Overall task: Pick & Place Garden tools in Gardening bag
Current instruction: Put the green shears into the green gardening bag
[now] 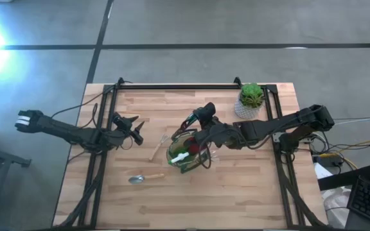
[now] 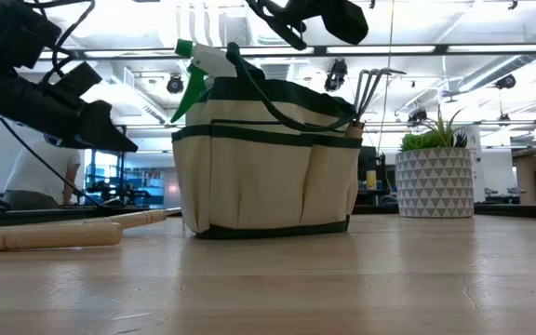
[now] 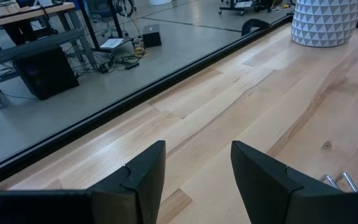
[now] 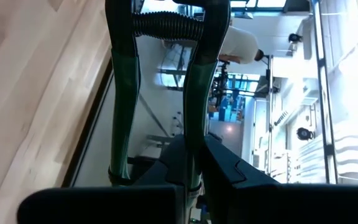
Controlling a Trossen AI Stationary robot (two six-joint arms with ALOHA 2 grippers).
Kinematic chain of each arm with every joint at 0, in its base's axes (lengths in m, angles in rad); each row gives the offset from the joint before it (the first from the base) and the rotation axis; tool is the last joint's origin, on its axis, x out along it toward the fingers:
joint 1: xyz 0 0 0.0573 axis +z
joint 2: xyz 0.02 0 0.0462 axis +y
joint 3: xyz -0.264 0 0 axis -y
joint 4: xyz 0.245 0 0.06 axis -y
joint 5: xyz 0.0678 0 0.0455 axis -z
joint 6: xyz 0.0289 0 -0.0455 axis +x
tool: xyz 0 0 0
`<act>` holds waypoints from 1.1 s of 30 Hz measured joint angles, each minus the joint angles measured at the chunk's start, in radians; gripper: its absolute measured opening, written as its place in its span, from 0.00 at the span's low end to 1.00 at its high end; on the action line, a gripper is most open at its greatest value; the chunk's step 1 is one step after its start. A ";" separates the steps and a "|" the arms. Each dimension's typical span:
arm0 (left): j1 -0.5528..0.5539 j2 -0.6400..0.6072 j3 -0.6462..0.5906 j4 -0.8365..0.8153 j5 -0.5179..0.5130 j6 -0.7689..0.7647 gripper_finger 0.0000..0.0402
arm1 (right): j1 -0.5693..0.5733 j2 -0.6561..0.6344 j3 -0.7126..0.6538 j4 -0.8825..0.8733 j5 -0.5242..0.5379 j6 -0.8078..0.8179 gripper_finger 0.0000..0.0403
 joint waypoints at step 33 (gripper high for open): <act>0.320 0.005 0.057 0.216 0.928 -0.482 0.46 | 0.000 0.000 0.000 0.025 -0.041 0.051 0.04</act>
